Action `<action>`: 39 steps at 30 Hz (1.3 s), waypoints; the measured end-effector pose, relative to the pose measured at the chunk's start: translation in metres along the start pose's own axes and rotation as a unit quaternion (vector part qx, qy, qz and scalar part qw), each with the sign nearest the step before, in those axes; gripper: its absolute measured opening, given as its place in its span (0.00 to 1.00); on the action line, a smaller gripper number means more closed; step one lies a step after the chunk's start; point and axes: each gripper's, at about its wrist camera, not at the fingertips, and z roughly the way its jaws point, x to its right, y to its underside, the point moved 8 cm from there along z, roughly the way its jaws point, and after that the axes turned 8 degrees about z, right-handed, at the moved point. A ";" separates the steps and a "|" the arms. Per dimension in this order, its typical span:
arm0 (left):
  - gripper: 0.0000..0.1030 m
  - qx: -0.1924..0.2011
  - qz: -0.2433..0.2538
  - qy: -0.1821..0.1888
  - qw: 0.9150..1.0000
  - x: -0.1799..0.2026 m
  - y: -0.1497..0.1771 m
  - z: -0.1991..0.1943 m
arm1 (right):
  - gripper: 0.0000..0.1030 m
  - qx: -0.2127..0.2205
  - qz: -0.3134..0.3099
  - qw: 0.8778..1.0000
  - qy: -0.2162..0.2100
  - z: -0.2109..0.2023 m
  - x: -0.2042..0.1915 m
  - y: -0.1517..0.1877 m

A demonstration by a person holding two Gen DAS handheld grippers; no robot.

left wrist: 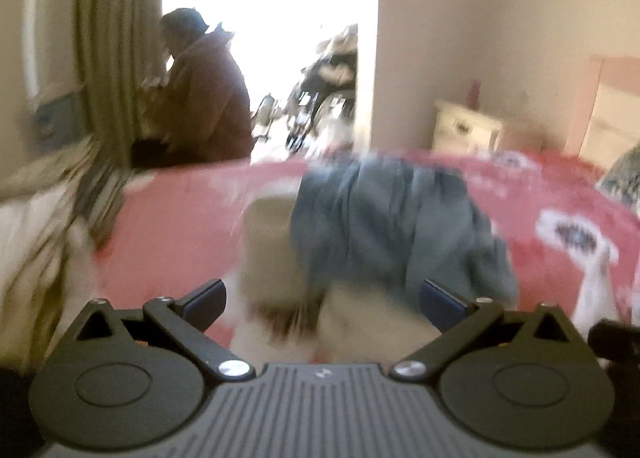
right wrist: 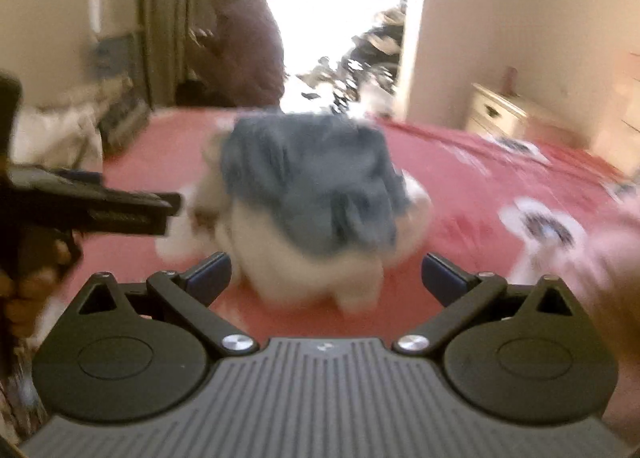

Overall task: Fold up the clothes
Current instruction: 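Grasp the light blue t-shirt with the right gripper and pull it off the pile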

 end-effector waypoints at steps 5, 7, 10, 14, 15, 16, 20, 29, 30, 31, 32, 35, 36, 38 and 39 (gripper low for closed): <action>0.95 0.041 0.034 0.033 0.998 0.009 -0.051 0.078 | 0.97 0.016 -0.026 0.999 -0.014 0.091 0.017 -0.065; 0.84 0.038 0.050 0.044 0.997 0.016 -0.059 0.108 | 0.95 0.010 -0.008 1.000 -0.025 0.138 0.024 -0.081; 0.61 0.021 0.066 0.040 0.997 0.023 -0.049 0.132 | 0.82 -0.008 0.022 0.999 -0.047 0.197 0.031 -0.086; 0.37 -0.001 0.086 0.034 0.996 0.031 -0.036 0.164 | 0.41 -0.053 0.067 0.995 -0.058 0.240 0.042 -0.068; 0.23 -0.003 0.080 0.039 0.996 0.032 -0.034 0.159 | 0.27 -0.064 0.078 0.993 -0.061 0.251 0.045 -0.063; 0.20 -0.004 0.073 0.044 0.996 0.033 -0.032 0.154 | 0.17 -0.070 0.086 0.992 -0.062 0.255 0.046 -0.060; 0.12 -0.008 0.026 0.065 0.998 0.025 -0.024 0.111 | 0.02 -0.037 0.069 0.995 -0.065 0.195 0.039 -0.069; 0.11 0.048 0.006 0.142 0.989 0.002 -0.026 -0.106 | 0.02 0.016 0.061 0.987 -0.150 -0.021 0.011 -0.073; 0.11 0.041 0.005 0.157 0.987 0.000 -0.017 -0.128 | 0.02 0.011 0.069 0.984 -0.163 -0.046 0.007 -0.061; 0.11 0.026 0.005 0.170 0.985 -0.002 -0.003 -0.148 | 0.02 0.003 0.078 0.982 -0.175 -0.069 0.002 -0.048; 0.12 -0.002 0.005 0.182 0.983 -0.004 0.017 -0.162 | 0.02 -0.013 0.086 0.979 -0.182 -0.087 -0.004 -0.029; 0.13 -0.112 0.017 0.220 0.969 -0.001 0.087 -0.190 | 0.02 -0.112 0.103 0.969 -0.194 -0.116 -0.020 0.048; 0.16 -0.155 0.029 0.232 0.960 0.002 0.114 -0.194 | 0.03 -0.157 0.104 0.963 -0.193 -0.119 -0.027 0.078; 0.19 -0.222 0.053 0.237 0.944 0.007 0.163 -0.199 | 0.06 -0.264 0.103 0.942 -0.180 -0.123 -0.040 0.146; 0.19 -0.250 0.064 0.238 0.936 0.010 0.184 -0.203 | 0.06 -0.316 0.098 0.926 -0.180 -0.125 -0.047 0.175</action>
